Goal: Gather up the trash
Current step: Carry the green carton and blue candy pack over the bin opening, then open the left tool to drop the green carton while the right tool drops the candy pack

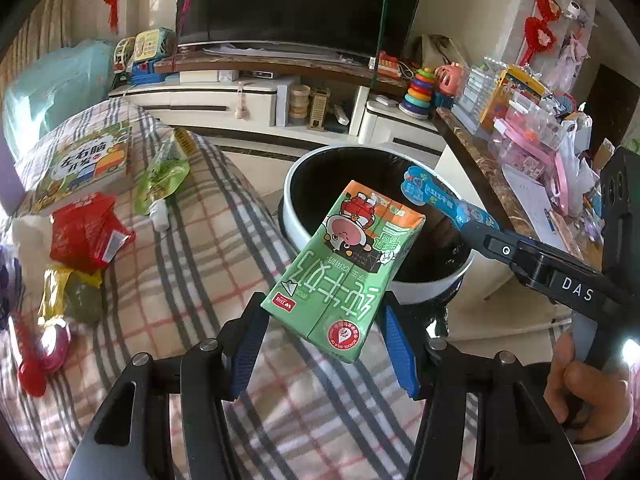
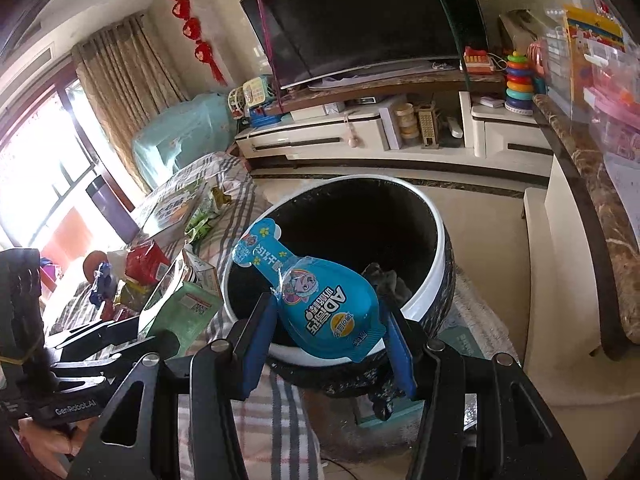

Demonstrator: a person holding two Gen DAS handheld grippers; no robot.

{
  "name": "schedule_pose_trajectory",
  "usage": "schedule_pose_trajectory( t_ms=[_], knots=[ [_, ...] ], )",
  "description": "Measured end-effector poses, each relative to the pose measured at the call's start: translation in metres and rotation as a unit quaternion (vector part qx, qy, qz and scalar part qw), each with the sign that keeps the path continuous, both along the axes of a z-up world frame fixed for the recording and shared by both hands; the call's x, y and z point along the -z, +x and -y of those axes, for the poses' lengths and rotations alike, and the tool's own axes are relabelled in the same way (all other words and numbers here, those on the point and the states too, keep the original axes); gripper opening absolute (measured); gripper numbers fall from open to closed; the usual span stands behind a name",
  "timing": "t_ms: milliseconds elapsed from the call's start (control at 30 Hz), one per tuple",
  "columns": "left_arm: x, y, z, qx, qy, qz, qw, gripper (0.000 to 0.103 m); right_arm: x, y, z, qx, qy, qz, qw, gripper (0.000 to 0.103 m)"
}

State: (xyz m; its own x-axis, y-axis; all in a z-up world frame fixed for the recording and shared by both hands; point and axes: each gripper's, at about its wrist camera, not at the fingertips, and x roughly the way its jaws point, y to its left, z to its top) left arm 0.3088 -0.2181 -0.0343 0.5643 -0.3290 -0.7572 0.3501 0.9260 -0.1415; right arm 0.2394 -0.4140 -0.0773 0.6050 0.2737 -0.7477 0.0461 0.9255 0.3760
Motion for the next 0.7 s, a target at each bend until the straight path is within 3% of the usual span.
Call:
schedule_pose_trajectory(
  t_ms=[700],
  knots=[
    [0.003,0.046,0.033,0.014,0.016,0.003,0.9998,0.055,0.006,0.031,0.018,0.000,-0.025,-0.012,1.000,0.052]
  ],
)
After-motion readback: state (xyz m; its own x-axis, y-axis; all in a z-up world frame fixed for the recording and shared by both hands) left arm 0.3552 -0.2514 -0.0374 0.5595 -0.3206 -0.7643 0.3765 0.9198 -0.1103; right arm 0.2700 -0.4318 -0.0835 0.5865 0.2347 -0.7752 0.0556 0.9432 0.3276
